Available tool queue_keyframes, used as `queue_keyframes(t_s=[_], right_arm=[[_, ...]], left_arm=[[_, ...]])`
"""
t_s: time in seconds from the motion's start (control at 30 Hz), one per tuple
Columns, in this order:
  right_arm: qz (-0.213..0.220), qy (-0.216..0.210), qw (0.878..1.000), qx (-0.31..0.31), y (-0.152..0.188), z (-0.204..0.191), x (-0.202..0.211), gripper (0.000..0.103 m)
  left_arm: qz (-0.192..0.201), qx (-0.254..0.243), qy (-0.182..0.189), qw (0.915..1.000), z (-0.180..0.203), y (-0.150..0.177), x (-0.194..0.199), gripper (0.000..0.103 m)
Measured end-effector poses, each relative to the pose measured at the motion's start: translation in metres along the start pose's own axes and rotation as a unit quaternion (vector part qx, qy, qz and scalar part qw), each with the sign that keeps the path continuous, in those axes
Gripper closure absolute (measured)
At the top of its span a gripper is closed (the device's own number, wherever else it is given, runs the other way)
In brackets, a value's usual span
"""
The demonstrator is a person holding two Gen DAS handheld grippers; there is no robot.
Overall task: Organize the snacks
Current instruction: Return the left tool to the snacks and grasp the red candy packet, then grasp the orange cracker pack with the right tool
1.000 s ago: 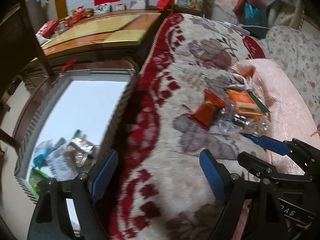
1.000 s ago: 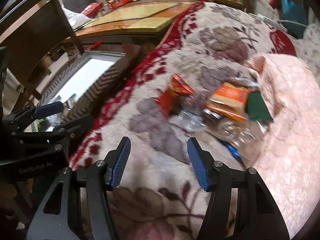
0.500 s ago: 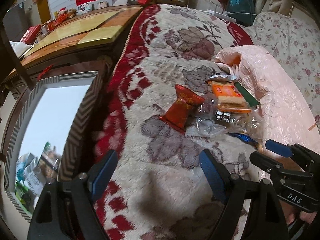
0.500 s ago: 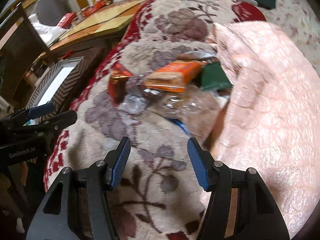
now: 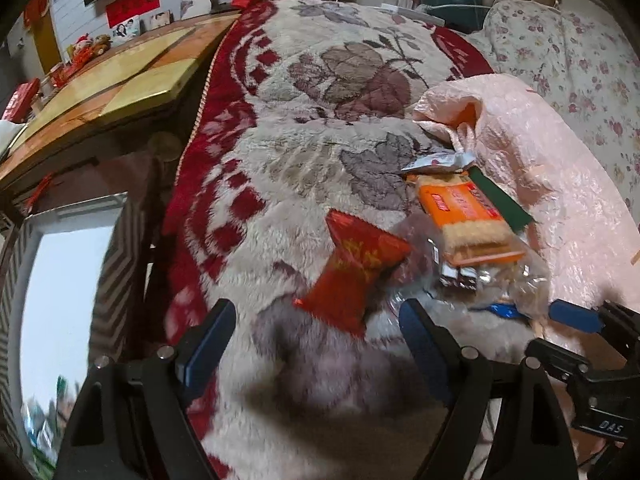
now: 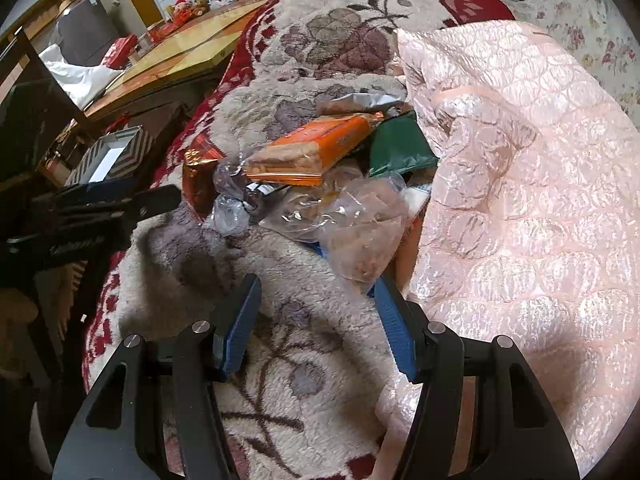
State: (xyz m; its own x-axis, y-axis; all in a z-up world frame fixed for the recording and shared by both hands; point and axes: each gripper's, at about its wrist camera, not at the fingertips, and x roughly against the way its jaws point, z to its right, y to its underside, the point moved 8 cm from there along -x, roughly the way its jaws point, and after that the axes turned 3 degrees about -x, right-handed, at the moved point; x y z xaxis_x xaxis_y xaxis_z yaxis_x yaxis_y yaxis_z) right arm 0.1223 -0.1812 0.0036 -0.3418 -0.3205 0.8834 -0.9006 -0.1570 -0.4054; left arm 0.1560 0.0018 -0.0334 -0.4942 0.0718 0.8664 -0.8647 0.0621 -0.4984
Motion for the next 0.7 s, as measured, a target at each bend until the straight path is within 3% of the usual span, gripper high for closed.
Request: queue_keyframes(t_s=[0.33,0.43,0.53,0.7], right_arm=[[0.008,-0.003,1.000,-0.017,-0.011,0.014,-0.001,0.044],[0.016,-0.006,1.000,-0.018,-0.019,0.014,0.000,0.044],[0.020,-0.008,1.000,-0.018,-0.031,0.011,0.000,0.044],[0.024,-0.011,0.999,-0.026,-0.057,0.004,-0.006,0.042]], left_arm=[[0.000,-0.011,0.038,0.9992,0.009,-0.013,-0.027,0.019],[-0.001,0.000,0.062,0.9981,0.009,-0.016,-0.030,0.038],[-0.004,-0.001,0.066,0.9978,0.011,-0.017,-0.031,0.067],[-0.007,0.008,0.060,0.9981,0.004,-0.013,-0.030,0.068]])
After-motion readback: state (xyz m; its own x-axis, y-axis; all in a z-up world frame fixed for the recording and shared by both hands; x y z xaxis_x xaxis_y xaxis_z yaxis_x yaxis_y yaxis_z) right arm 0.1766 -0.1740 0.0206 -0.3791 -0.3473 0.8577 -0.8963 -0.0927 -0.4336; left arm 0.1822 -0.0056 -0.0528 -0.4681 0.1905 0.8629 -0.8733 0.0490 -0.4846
